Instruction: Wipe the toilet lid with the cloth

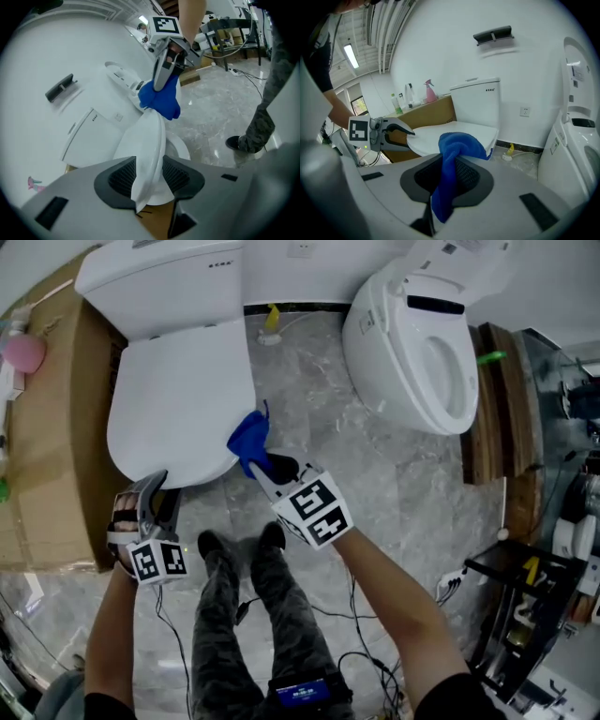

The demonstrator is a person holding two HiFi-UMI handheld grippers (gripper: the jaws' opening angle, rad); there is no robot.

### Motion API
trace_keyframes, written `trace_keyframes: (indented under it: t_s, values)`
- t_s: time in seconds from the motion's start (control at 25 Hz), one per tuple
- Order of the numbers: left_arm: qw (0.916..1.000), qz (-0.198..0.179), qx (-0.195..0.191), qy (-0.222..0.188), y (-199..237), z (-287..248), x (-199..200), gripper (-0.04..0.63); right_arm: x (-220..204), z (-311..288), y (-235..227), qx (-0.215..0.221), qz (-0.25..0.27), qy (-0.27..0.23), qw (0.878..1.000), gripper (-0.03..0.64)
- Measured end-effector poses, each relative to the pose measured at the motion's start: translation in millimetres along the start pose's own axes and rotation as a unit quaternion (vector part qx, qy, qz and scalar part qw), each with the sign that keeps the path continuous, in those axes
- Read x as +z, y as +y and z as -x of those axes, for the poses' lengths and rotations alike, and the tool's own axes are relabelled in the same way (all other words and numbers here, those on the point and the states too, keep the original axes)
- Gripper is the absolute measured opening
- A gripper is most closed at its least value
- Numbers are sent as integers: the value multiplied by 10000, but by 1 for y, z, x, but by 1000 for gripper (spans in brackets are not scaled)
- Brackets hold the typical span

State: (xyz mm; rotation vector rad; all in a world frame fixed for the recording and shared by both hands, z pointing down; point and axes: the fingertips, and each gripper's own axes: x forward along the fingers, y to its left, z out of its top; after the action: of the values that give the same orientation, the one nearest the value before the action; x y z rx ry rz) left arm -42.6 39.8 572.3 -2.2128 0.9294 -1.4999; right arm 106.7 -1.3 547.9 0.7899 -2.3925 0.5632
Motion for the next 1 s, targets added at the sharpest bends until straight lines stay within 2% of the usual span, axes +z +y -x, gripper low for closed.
trace_keyframes:
  t_s: [0.16,0.4,0.6,0.8,1.0]
  values:
    - [9994,-59,-248,248,-43,-29,-22,179,-18,-9,11,110,-47,107,9999,57]
    - [9980,-159,-354,503,-94,-79,-50,187,-69,-30,13,180,105,439,9988,57]
    - [9964,-141,-386,744,-117,-106,-64,195,-93,-52,12,204,15,524,9984,57]
    - [9974,-287,-277,599,-123,-113,-69,198,-104,-68,15,259,-47,564,9981,57]
    - [9966,-218,-539,579,-127,-108,-68,198,-107,-71,19,315,-79,638,9974,57]
